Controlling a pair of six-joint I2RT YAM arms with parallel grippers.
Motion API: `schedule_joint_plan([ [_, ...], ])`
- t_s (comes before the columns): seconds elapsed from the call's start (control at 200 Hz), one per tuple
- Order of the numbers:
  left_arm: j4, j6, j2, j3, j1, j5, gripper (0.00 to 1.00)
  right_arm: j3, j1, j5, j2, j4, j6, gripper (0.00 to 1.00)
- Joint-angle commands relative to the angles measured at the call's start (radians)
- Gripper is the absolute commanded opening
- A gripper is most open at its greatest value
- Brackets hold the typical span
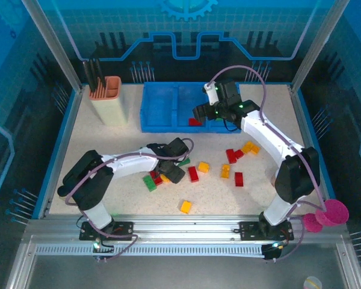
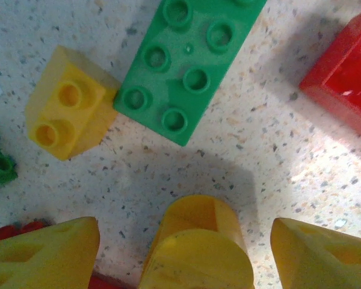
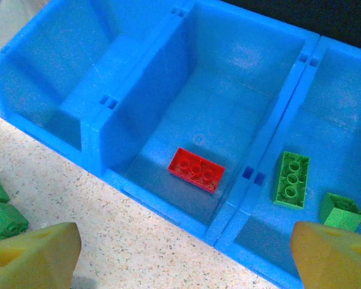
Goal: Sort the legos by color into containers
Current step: Pick up the lego from the center of the table, then place the lego in the container.
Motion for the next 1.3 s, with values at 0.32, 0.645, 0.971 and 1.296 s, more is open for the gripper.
schedule_joint_plan([
  [0.32, -0.165, -0.048, 0.064, 0.029, -0.011, 0.004, 0.66, -0.047, -0.046, 0.004, -0.040, 0.046, 0.030, 0.92],
  [0.645, -0.183, -0.044, 0.087, 0.060, -0.013, 0.051, 0.39, -0.098, -0.056, 0.019, -0.086, 0.035, 0.036, 0.92],
  [0.971, -0.263, 0.008, -0.091, 0.256, 0.054, -0.039, 0.35, -0.288, -0.137, -0.018, -0.269, -0.055, 0.080, 0.93],
  [1.296, -0.095, 0.146, -0.109, 0.445, 0.306, -0.136, 0.35, -0.501, -0.137, -0.056, -0.384, -0.051, 0.182, 0.93],
])
